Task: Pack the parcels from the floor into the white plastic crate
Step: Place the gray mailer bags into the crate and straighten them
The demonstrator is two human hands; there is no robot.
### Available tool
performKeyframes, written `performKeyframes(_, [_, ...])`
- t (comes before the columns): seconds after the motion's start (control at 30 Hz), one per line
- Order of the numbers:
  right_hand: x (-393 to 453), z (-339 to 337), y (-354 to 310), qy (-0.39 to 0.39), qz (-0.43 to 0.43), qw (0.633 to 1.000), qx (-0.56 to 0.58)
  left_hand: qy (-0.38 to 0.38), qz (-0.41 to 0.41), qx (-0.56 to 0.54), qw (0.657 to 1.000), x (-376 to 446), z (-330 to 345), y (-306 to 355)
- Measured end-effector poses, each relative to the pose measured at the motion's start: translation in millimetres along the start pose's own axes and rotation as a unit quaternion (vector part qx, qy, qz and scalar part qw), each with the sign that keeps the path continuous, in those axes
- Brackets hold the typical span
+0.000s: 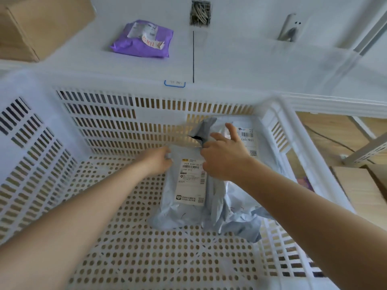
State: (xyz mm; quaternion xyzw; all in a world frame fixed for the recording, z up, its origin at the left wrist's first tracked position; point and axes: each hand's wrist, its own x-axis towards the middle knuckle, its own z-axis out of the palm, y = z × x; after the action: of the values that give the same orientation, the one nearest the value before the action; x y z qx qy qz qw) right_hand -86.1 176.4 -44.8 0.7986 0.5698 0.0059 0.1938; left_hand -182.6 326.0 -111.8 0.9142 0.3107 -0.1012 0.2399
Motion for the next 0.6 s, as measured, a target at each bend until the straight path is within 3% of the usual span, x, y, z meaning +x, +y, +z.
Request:
performKeyframes(0.27, [-73.2,-16.5,64.2,0.111,0.106,0.985,0.081,0.176,0.029,0.005,0.984,-31.4,-40.3,79.9])
performKeyframes(0.43, [-127.1,-11.4,110.4,0.143,0.175,0.967,0.115,0.221,0.041,0.01,0.974,-51.9,-56.1,145.6])
performKeyframes(0.6, [-184.5,6.3,163.3,0.133,0.236,0.953,0.136,0.2,0.06,-0.01,0.978,-65.6,-47.7,211.7])
